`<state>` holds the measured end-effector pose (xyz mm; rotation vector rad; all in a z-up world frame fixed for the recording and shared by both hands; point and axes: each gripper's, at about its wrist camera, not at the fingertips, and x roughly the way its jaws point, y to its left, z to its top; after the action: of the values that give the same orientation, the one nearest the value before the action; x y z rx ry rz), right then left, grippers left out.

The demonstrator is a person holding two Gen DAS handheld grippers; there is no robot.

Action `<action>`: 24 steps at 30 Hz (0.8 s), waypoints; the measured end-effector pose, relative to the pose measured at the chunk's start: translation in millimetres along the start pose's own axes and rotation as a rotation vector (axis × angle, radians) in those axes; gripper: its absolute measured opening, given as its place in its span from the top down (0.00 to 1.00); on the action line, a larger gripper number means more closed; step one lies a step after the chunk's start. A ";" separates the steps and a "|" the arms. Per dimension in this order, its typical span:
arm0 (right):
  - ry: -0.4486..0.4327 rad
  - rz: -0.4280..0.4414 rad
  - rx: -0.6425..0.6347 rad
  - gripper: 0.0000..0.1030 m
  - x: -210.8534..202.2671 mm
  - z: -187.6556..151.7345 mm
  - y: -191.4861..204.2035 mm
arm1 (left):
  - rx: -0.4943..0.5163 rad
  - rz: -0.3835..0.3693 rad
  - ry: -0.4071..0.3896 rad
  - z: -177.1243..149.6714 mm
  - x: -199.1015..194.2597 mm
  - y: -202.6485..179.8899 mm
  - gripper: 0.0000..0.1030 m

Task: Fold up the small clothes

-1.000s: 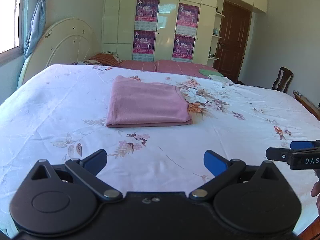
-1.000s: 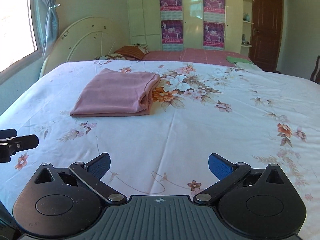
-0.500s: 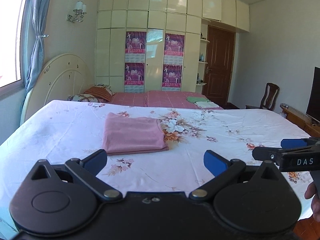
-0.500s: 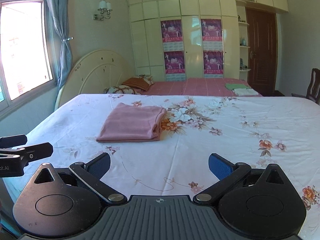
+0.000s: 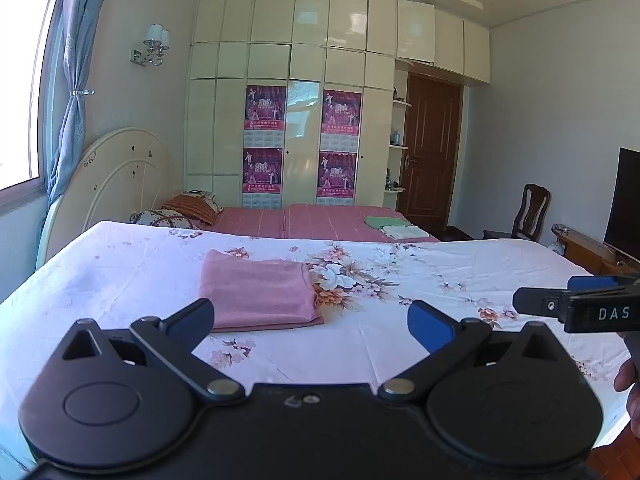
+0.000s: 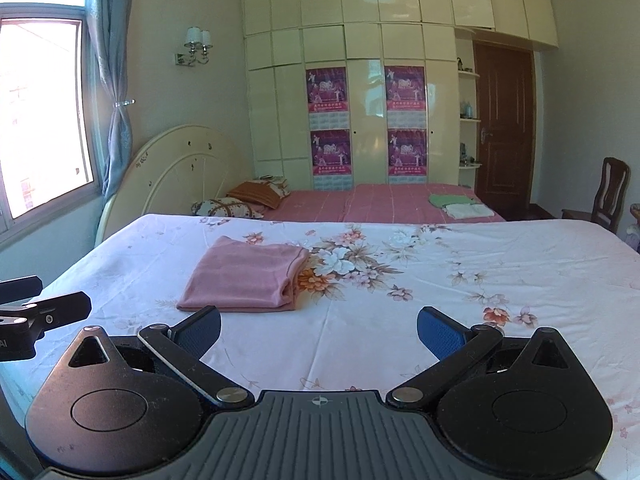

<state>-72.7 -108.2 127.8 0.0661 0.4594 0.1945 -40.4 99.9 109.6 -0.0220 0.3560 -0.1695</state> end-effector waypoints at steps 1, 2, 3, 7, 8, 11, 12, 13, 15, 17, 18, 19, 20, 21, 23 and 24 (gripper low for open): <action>-0.003 0.002 -0.006 0.00 -0.7 0.4 0.7 | 0.000 0.001 -0.002 0.4 -0.1 -0.4 0.00; -0.007 0.005 -0.011 0.00 -1.3 0.4 1.3 | 0.002 0.003 -0.005 0.7 -0.9 -0.8 0.00; -0.008 0.008 -0.013 0.00 -1.4 0.3 1.6 | 0.004 0.005 -0.006 1.1 -1.3 -1.0 0.00; -0.010 0.019 -0.016 0.00 -0.4 0.8 1.1 | 0.002 0.011 -0.010 0.8 -3.5 -1.5 0.00; -0.010 0.020 -0.018 0.00 0.6 1.2 1.0 | 0.001 0.012 -0.010 0.6 -3.8 -1.2 0.00; -0.013 0.026 -0.017 0.00 1.3 1.3 -0.5 | 0.005 0.018 -0.009 -0.4 -4.3 -1.2 0.00; -0.014 0.027 -0.018 0.00 1.8 1.3 -0.4 | 0.005 0.019 -0.009 -0.6 -4.3 -1.3 0.00; -0.013 0.029 -0.020 0.00 3.0 1.2 -1.0 | 0.004 0.019 -0.009 -0.9 -4.4 -1.2 0.00; -0.012 0.031 -0.021 0.00 3.9 0.5 -2.2 | 0.006 0.018 -0.010 -1.1 -4.4 -1.3 0.00; -0.011 0.034 -0.019 0.00 4.4 -0.4 -2.0 | 0.009 0.018 -0.007 0.2 -2.8 -2.4 0.00; -0.010 0.033 -0.019 0.00 4.4 -0.5 -1.7 | 0.011 0.018 -0.007 0.1 -2.6 -2.6 0.00; -0.010 0.034 -0.019 0.00 4.5 -0.6 -1.8 | 0.012 0.018 -0.008 0.3 -1.9 -2.4 0.00; -0.011 0.035 -0.019 0.00 4.6 -0.7 -1.9 | 0.012 0.017 -0.007 0.4 -1.5 -2.4 0.00; -0.011 0.035 -0.019 0.00 4.7 -0.7 -1.7 | 0.010 0.018 -0.006 0.3 -1.7 -2.5 0.00; -0.012 0.032 -0.019 0.00 4.5 -1.0 -1.7 | 0.012 0.018 -0.007 0.4 -1.9 -2.5 0.00; -0.012 0.033 -0.018 0.00 4.8 -1.5 -1.8 | 0.012 0.019 -0.007 0.4 -1.9 -2.5 0.00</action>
<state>-68.9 -108.9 124.1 0.0576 0.4453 0.2302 -42.4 97.7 110.9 -0.0073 0.3485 -0.1532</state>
